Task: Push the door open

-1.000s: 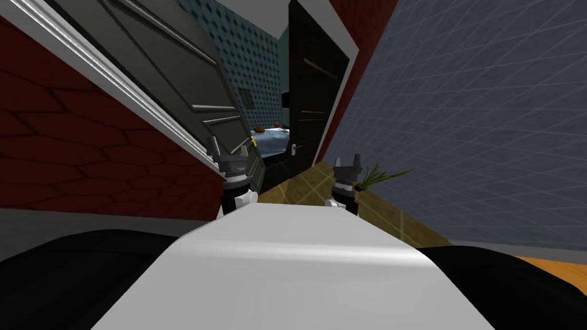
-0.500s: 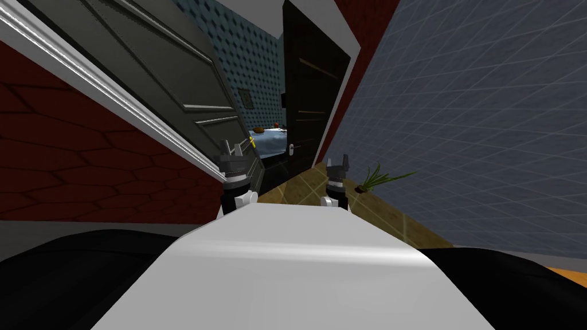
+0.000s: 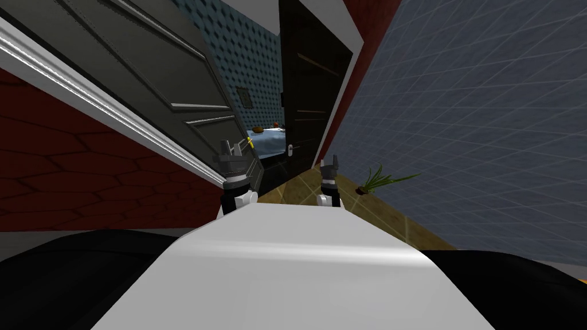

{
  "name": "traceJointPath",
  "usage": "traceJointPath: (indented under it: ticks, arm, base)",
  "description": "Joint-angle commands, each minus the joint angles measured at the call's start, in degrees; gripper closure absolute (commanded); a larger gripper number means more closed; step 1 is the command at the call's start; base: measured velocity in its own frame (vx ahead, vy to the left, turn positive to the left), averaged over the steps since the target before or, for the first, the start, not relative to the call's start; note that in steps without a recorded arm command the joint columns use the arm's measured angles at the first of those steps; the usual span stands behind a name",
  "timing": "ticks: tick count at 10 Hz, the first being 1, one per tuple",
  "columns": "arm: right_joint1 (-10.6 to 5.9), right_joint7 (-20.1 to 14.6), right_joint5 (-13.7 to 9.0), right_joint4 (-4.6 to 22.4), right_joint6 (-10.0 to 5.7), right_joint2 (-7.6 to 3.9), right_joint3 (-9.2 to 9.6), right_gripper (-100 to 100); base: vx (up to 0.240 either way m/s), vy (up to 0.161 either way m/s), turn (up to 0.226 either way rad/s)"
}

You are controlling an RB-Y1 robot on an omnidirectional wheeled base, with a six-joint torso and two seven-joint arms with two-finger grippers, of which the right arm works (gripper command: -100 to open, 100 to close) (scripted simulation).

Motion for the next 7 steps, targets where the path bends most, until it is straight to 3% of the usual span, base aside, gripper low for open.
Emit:
traceJointPath:
  ticks: [1, 2, 3, 5, 6, 7]
  arm:
    - [-1.73, -0.7, 0.3, 2.9, -0.34, -0.62, 0.70, -100]
    - [-3.16, -1.0, 0.5, 4.6, -0.33, -0.88, 1.25, -100]
    - [-3.16, -1.0, 0.5, 5.4, -0.33, -0.88, 1.25, -100]
    - [-6.15, -1.8, 1.1, 9.0, -0.31, -1.37, 2.42, -100]
    - [-6.15, -1.8, 1.1, 10.1, -0.31, -1.37, 2.42, -100]
    - [-7.72, -2.2, 1.4, 12.4, -0.30, -1.60, 3.03, -100]
  base:
    - [0.070, -0.041, 0.008]
    - [0.079, -0.035, 0.008]
    - [0.057, -0.023, 0.004]
    - [0.067, -0.033, 0.002]
    - [0.065, -0.032, 0.008]
    - [0.069, -0.045, 0.000]
